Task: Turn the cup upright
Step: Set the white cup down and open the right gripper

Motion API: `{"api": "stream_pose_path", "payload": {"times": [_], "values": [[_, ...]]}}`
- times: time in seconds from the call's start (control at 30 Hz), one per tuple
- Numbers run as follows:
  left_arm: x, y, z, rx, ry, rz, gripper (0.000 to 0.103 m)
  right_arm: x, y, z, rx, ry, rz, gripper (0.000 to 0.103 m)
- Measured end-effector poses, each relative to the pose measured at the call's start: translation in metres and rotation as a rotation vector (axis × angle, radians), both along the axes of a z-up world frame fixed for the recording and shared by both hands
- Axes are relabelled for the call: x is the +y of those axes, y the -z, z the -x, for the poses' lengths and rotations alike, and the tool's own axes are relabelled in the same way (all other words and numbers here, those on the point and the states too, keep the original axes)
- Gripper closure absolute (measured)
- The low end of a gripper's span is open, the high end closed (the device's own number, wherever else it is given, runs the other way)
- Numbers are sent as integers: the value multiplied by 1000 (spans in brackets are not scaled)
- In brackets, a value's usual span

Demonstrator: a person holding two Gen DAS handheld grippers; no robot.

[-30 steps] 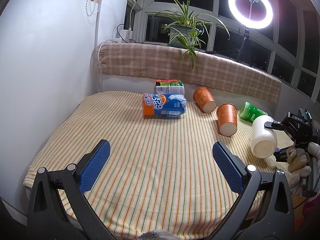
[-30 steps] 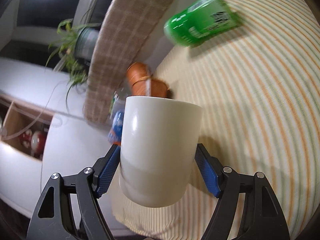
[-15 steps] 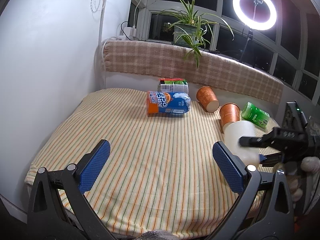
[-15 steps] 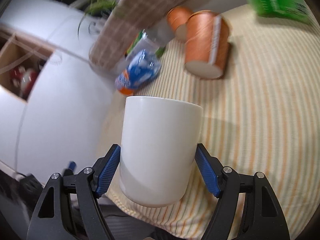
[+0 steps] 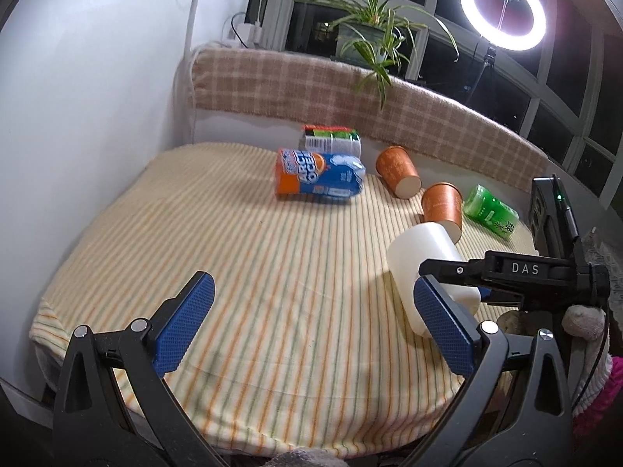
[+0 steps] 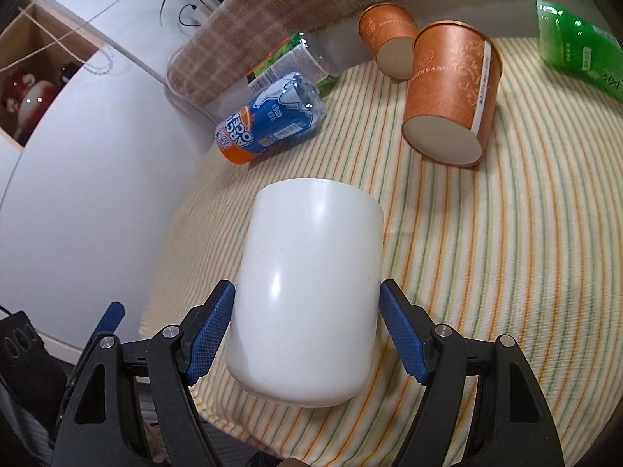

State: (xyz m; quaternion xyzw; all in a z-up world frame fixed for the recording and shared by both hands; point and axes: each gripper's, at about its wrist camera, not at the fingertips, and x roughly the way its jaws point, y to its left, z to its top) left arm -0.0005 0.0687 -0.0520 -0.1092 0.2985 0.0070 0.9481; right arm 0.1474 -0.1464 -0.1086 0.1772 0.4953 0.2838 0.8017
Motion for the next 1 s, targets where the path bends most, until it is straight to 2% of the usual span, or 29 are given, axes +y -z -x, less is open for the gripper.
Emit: {"api": "stream_pose_path", "payload": {"times": [0.13, 0.33, 0.63, 0.77, 0.93, 1.0], "values": [[-8, 1, -2, 11, 9, 0, 0, -10, -10, 9, -49, 11, 16, 27], [-16, 0, -8, 12, 33, 25, 0, -40, -36, 36, -177, 75, 53, 27], [-28, 1, -25, 46, 90, 98, 0, -85, -50, 87, -329, 235, 202, 27], [-30, 3, -34, 75, 127, 169, 3, -100, -49, 98, -340, 296, 235, 27], [-26, 10, -51, 135, 164, 308, 9, -109, -47, 108, -362, 346, 305, 27], [-27, 14, -59, 164, 180, 347, 19, -110, -47, 111, -369, 353, 328, 27]]}}
